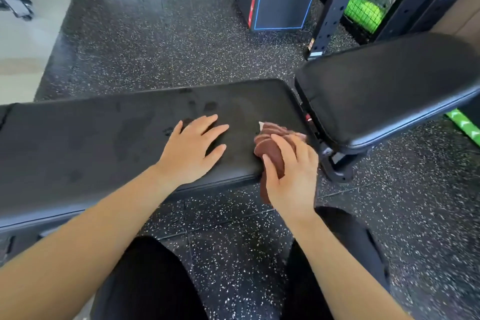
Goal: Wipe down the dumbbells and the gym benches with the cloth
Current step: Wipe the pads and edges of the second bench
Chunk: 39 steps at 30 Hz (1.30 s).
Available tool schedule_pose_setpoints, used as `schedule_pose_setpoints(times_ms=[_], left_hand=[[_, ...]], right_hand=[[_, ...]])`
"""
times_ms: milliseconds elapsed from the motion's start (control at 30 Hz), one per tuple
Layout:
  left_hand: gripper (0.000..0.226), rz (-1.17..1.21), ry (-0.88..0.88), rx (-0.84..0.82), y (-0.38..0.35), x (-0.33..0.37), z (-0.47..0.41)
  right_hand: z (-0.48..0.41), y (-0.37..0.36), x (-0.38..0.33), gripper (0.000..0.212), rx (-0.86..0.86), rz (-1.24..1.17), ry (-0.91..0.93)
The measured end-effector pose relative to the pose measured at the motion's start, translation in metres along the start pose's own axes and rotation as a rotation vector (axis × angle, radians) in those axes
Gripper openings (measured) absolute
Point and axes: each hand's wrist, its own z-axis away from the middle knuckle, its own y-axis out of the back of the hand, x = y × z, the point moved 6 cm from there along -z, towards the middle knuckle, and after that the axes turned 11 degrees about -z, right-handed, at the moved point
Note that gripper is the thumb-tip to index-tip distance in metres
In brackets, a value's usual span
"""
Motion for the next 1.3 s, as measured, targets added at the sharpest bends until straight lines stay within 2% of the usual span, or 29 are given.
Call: schedule_pose_setpoints(times_ms=[100, 200, 367, 467, 633, 700, 767, 867, 933, 1067, 1300], left_hand=[[0.044, 0.062, 0.012, 0.045, 0.001, -0.008, 0.007], [0.039, 0.139, 0.023, 0.089, 0.006, -0.008, 0.002], [0.038, 0.137, 0.019, 0.142, 0.003, -0.009, 0.003], [0.039, 0.128, 0.036, 0.152, 0.003, -0.007, 0.006], [0.038, 0.185, 0.073, 0.104, 0.01, -0.011, 0.012], [0.039, 0.157, 0.096, 0.085, 0.012, -0.02, 0.02], [0.039, 0.121, 0.149, 0.084, 0.013, -0.037, 0.032], [0.04, 0.13, 0.24, 0.106, 0.011, -0.052, 0.046], [0.041, 0.096, 0.261, 0.115, 0.011, -0.049, 0.047], [0.042, 0.066, 0.273, 0.131, 0.013, -0.045, 0.046], [0.042, 0.075, 0.288, 0.134, 0.015, -0.045, 0.046]], right_hand=[[0.017, -0.03, -0.037, 0.037, -0.063, -0.009, 0.028], [0.01, -0.028, -0.031, 0.038, -0.099, 0.013, 0.079], [0.003, 0.009, 0.01, 0.036, 0.092, -0.028, 0.014], [0.01, 0.0, 0.007, 0.036, 0.113, -0.054, 0.015], [0.039, -0.038, -0.038, 0.038, -0.063, -0.085, 0.154], [0.032, -0.033, -0.036, 0.038, -0.056, -0.066, 0.182], [0.016, -0.016, -0.02, 0.037, 0.03, -0.076, 0.129], [-0.016, 0.008, 0.011, 0.038, 0.142, -0.104, -0.064], [-0.023, 0.002, 0.008, 0.039, 0.084, -0.08, -0.094], [-0.014, -0.039, -0.031, 0.04, -0.157, 0.016, 0.034], [-0.041, -0.063, -0.04, 0.044, -0.297, 0.097, -0.066]])
